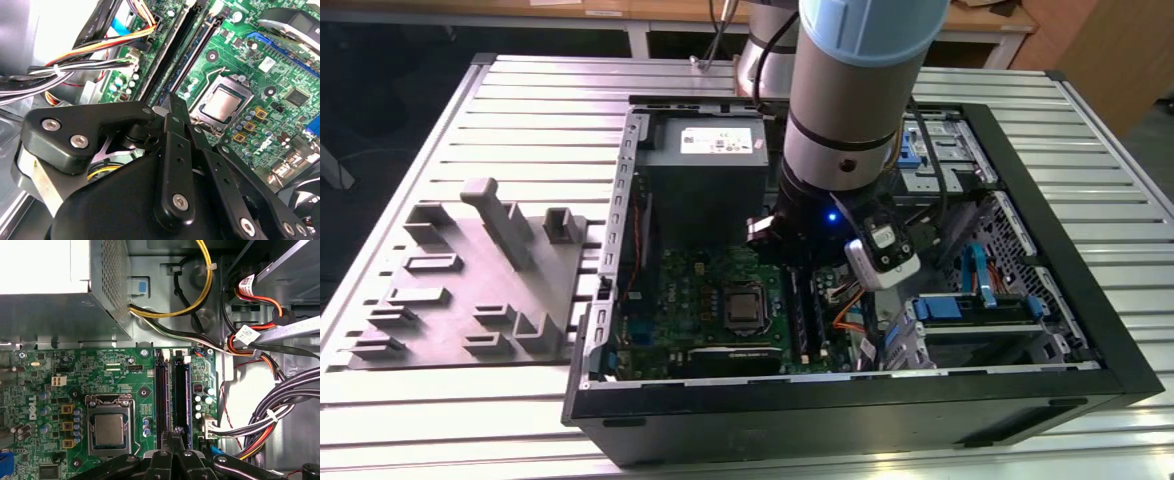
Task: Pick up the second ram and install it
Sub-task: 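Insert the second ram into the second slot, then press down the second ram until it locks into place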
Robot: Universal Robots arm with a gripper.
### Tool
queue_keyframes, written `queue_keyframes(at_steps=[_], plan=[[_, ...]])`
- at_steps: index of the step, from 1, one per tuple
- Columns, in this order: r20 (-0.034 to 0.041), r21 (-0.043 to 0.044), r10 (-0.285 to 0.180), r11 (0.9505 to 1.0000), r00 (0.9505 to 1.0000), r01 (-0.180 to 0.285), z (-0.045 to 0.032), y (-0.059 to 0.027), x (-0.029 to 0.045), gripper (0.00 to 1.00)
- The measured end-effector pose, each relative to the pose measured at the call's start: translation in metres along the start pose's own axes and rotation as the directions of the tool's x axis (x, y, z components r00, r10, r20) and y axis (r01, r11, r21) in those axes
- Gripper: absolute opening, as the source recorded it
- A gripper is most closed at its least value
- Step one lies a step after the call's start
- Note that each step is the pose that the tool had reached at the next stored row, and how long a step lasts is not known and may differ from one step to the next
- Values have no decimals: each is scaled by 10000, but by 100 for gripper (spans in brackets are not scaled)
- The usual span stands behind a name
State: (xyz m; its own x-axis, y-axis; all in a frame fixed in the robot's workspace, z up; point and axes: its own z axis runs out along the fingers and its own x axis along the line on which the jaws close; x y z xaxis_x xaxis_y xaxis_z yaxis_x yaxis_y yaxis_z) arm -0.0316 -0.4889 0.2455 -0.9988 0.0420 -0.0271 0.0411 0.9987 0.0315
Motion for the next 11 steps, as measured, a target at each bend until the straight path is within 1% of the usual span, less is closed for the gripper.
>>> queue_keyframes(at_steps=[11], plan=[[1,7,0,10000,10000,0,0,5,-2,10]])
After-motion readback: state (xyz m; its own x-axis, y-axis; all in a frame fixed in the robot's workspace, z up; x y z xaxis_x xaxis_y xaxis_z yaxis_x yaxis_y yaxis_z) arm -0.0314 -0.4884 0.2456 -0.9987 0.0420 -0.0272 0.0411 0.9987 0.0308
